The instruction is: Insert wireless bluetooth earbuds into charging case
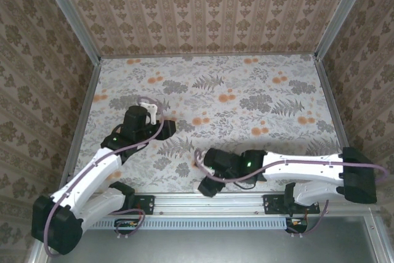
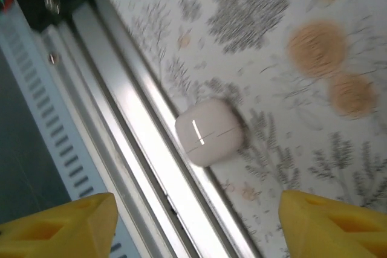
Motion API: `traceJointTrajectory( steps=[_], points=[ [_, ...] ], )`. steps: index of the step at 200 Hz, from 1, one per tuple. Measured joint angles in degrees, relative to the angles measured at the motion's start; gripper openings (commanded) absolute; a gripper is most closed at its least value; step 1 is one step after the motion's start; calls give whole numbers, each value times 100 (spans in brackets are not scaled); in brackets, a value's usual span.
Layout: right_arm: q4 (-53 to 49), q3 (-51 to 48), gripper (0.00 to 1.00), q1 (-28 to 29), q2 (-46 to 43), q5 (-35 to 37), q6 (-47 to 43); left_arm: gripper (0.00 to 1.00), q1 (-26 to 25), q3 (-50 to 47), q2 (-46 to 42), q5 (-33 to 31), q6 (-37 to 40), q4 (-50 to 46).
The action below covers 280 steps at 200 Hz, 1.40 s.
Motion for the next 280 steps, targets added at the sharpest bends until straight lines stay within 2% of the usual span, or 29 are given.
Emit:
traceJointTrajectory(
  steps=[43, 68, 105, 140, 188, 220, 251, 280],
  points=[
    [-13, 289, 73, 483, 1279, 450, -356, 58, 68, -7, -439, -26, -68, -284],
    [-13, 516, 70, 531, 1823, 715, -533, 58, 92, -9, -457, -24, -68, -428],
    [2, 678, 61, 400, 2105, 925, -785, 58, 105, -33, -494, -42, -66, -573],
    [105, 669, 52, -133, 2105, 907, -1014, 58, 105, -35, -487, -42, -42, -575],
    [435, 544, 51, -1167, 2105, 608, -1196, 58, 275, -35, -365, 9, 118, -531],
    [658, 424, 47, -1888, 2059, 74, -1338, 58, 286, -46, -221, 352, 442, -350],
    [743, 372, 54, -2382, 1899, -448, -1401, 58, 227, -44, -140, 584, 896, -260],
    [772, 297, 61, -2444, 1499, -778, -1211, 58, -15, -28, -55, 579, 1150, -291]
  ],
)
